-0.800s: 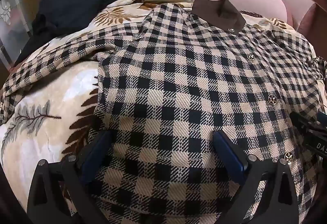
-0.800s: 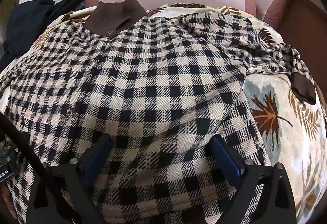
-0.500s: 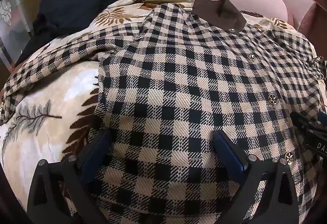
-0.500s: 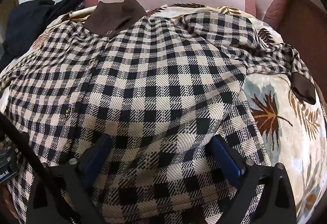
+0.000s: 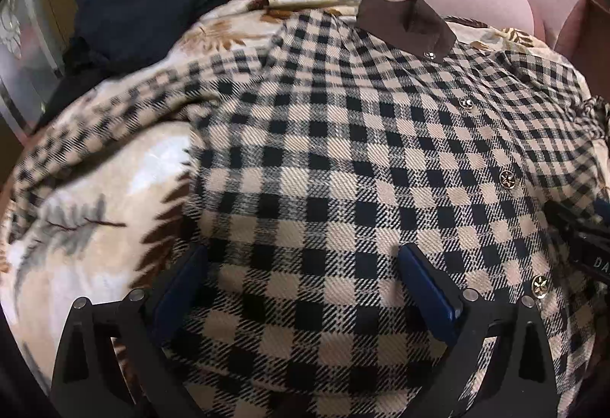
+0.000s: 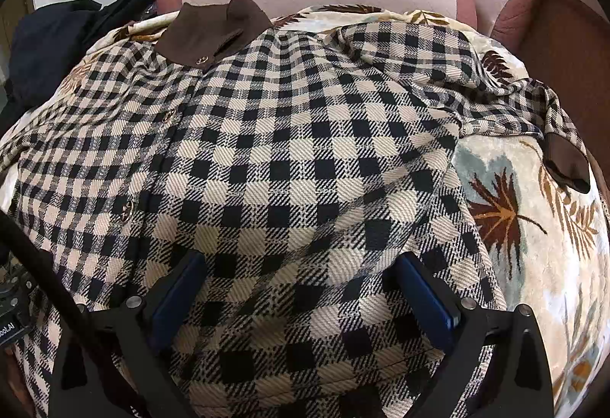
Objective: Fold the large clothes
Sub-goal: 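Position both grippers open over the checked shirt's front panel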
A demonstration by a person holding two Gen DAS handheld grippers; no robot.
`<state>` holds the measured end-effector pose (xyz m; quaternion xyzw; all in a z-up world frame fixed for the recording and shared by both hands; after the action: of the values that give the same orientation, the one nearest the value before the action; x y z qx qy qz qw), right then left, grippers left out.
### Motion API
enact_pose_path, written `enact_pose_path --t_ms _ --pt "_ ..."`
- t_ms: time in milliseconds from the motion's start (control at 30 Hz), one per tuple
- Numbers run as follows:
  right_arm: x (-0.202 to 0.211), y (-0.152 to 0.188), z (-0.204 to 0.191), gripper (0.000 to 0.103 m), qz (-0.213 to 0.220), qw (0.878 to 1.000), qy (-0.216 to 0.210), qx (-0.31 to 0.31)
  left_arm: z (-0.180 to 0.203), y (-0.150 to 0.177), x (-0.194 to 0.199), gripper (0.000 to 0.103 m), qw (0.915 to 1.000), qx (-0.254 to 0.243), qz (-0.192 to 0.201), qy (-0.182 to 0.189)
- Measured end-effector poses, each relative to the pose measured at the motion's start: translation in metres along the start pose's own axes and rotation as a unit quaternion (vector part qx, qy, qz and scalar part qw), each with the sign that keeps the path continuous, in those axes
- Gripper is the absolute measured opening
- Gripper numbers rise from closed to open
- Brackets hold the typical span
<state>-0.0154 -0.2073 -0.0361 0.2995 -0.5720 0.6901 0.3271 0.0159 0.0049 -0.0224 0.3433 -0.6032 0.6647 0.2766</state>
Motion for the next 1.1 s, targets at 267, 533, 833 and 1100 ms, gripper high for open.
enact_pose_path --t_ms 267,533,833,1100 --pt "0.047 -0.009 -0.003 0.101 0.079 0.993 0.071 0.058 -0.013 -0.019 0.046 0.096 0.9973 0.017 0.071 0.0" --pt "0.095 -0.02 0.013 0.101 0.154 0.981 0.107 0.044 -0.058 -0.041 0.07 0.096 0.9908 0.052 0.122 -0.029" --pt "0.097 -0.016 0.012 0.094 0.161 0.985 0.054 0.033 -0.097 -0.055 0.084 0.096 0.9776 0.073 0.18 -0.081" --pt "0.094 -0.017 0.004 0.094 0.131 0.989 0.047 0.042 -0.123 -0.058 0.079 0.096 0.9825 0.096 0.142 -0.074"
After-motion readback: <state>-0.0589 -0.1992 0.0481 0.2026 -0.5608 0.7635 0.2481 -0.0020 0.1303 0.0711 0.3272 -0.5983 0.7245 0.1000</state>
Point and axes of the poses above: each gripper's, at about its wrist camera, not at the fingertips, and x roughly against the way its jaws point, z to its right, y to its underside, the point moved 4 cm from there along -x, roughly the way its jaws point, and after that the axes turned 14 degrees about x, right-handed, at the moved point
